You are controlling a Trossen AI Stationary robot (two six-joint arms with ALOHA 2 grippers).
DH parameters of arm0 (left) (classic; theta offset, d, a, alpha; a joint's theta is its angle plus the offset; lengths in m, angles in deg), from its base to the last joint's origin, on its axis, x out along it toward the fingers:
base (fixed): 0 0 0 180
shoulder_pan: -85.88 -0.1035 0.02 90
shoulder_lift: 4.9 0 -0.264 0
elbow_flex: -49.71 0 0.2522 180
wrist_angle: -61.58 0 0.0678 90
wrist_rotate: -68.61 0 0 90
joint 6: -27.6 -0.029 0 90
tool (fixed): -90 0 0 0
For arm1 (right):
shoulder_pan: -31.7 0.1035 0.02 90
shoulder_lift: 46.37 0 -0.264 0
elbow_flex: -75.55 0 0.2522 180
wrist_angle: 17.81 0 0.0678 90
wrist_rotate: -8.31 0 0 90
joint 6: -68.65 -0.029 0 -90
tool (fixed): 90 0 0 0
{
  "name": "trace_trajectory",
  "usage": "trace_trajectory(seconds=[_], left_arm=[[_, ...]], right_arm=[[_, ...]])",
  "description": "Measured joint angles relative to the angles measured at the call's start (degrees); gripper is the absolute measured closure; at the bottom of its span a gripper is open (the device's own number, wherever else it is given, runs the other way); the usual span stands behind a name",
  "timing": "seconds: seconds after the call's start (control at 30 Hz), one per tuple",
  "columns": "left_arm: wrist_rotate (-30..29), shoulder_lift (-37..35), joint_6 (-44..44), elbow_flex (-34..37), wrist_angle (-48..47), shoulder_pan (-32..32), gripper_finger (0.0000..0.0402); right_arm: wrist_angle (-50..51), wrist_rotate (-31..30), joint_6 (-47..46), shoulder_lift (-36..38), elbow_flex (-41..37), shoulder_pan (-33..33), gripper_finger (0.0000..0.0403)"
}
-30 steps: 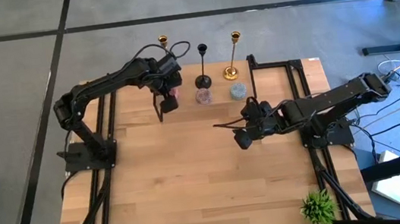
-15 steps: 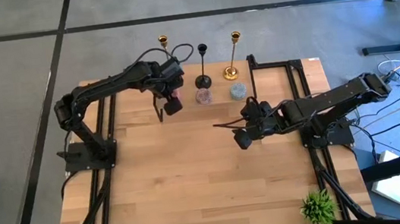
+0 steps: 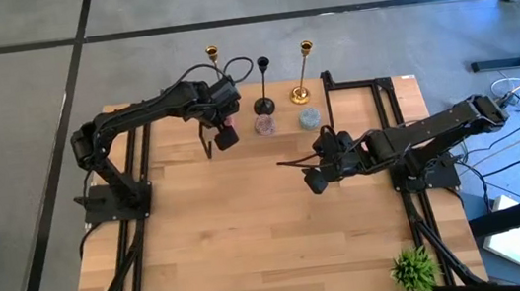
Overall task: Pick & Place candle stick holders
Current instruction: Put the pink candle on the shelf
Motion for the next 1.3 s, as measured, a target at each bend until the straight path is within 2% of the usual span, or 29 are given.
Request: trace_trajectory(seconds=[0.33, 0.7, 0.97, 1.3], left_arm=[[-4.55, 0.0, -0.02, 0.0, 0.95, 1.1, 0.0081], [-2.92, 0.0, -0.22, 0.0, 0.92, 1.1, 0.008], [-6.31, -0.01, -0.2, 0.0, 0.92, 1.1, 0.0085], [-6.05, -0.02, -0.2, 0.0, 0.7, 1.1, 0.0078]], right_arm=[[-0.02, 0.0, -0.04, 0.0, 0.0, 0.0, 0.0045], [0.0, 0.0, -0.09, -0.02, 0.02, 0.0, 0.0045], [0.0, -0.02, -0.24, -0.02, 0.02, -0.04, 0.0045], [0.0, -0.15, -0.24, -0.04, 0.02, -0.13, 0.0045]])
